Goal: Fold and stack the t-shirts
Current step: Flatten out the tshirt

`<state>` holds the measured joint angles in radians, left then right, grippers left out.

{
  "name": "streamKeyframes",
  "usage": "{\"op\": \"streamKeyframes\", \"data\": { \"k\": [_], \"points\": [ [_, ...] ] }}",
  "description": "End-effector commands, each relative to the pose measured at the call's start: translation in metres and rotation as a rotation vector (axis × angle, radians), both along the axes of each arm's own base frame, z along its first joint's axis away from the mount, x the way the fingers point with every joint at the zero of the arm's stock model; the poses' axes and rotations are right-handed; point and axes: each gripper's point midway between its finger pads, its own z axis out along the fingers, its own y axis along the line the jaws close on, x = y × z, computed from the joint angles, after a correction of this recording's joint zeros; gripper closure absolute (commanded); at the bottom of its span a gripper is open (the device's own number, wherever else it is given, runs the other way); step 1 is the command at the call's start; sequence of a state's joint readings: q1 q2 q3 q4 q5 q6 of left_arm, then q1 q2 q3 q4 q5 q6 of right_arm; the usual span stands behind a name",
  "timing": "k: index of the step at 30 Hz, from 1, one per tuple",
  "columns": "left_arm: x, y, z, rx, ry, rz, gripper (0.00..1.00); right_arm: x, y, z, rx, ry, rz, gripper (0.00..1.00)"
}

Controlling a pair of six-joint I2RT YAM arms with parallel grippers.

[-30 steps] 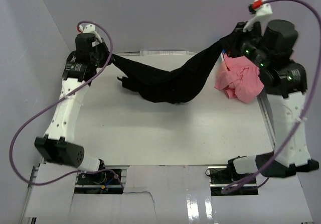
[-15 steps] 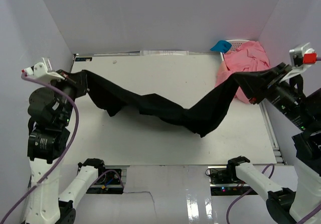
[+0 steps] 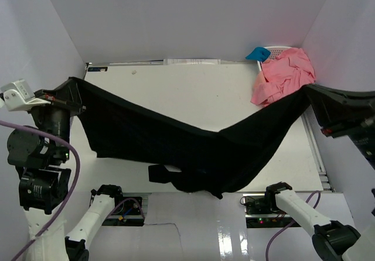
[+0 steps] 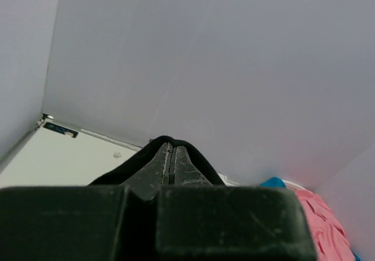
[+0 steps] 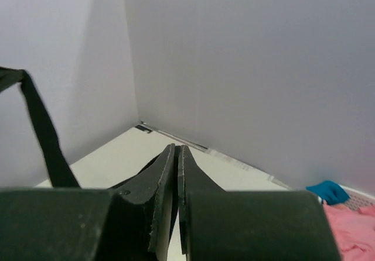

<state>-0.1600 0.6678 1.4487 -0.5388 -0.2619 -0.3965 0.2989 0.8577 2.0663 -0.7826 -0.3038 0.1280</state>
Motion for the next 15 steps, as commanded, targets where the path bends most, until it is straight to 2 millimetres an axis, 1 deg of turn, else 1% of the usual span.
{"op": "streamKeyframes", "data": {
  "k": [1,2,4,5,6,7,8,10,11,13,14,15],
  "points": [
    [0.016,0.018,0.017,0.035,-0.036,0.12,1.0,0.089,-0.011,-0.018,-0.008,0.108,-0.214,0.92],
    [0.02,0.019,0.016,0.042,-0.036,0.131,1.0,0.108,-0.017,-0.022,-0.004,0.131,-0.276,0.92],
    [0.027,0.022,0.013,0.057,-0.032,0.155,1.0,0.128,-0.02,-0.021,-0.026,0.131,-0.324,0.92],
    [0.041,0.021,0.008,0.063,-0.009,0.161,1.0,0.153,-0.019,-0.026,-0.045,0.159,-0.362,0.92],
    [0.048,0.021,0.004,0.068,0.009,0.168,1.0,0.165,-0.017,-0.027,-0.058,0.166,-0.373,0.92],
    [0.066,0.019,-0.005,0.082,0.049,0.173,1.0,0.173,-0.016,-0.024,-0.066,0.157,-0.381,0.92],
    [0.075,0.019,-0.009,0.084,0.066,0.178,1.0,0.199,-0.011,-0.034,-0.087,0.198,-0.393,0.92],
    [0.09,0.019,-0.017,0.091,0.083,0.189,1.0,0.221,-0.005,-0.045,-0.103,0.229,-0.397,0.92],
    [0.104,0.017,-0.029,0.099,0.115,0.193,1.0,0.241,0.0,-0.057,-0.117,0.259,-0.406,0.92],
    [0.116,0.017,-0.036,0.108,0.131,0.201,1.0,0.261,0.004,-0.071,-0.128,0.291,-0.42,0.92],
    [0.133,0.015,-0.044,0.121,0.16,0.206,1.0,0.28,0.004,-0.086,-0.144,0.325,-0.451,0.92],
    [0.14,0.015,-0.044,0.128,0.165,0.21,1.0,0.291,0.005,-0.087,-0.137,0.32,-0.464,0.92]
  ]
}}
